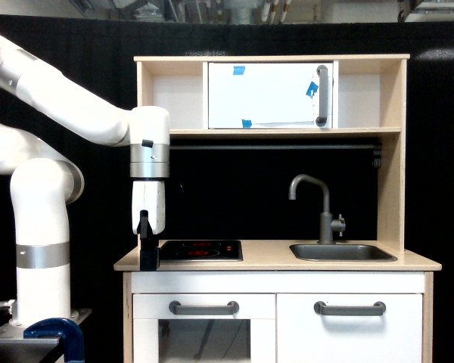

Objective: Turn on the faucet

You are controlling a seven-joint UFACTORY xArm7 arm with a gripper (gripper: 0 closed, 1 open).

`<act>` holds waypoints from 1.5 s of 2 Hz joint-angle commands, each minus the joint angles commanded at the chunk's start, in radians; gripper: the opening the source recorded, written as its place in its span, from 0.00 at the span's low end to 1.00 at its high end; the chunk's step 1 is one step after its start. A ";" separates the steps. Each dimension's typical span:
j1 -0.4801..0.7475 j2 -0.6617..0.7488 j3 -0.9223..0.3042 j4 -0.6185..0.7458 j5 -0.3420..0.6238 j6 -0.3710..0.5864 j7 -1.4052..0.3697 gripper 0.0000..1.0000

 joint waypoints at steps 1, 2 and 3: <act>0.016 0.062 -0.020 0.030 -0.016 -0.049 -0.067 1.00; 0.111 0.241 -0.213 0.124 -0.057 -0.173 -0.522 1.00; 0.446 0.277 -0.587 0.221 0.239 -0.302 -1.142 1.00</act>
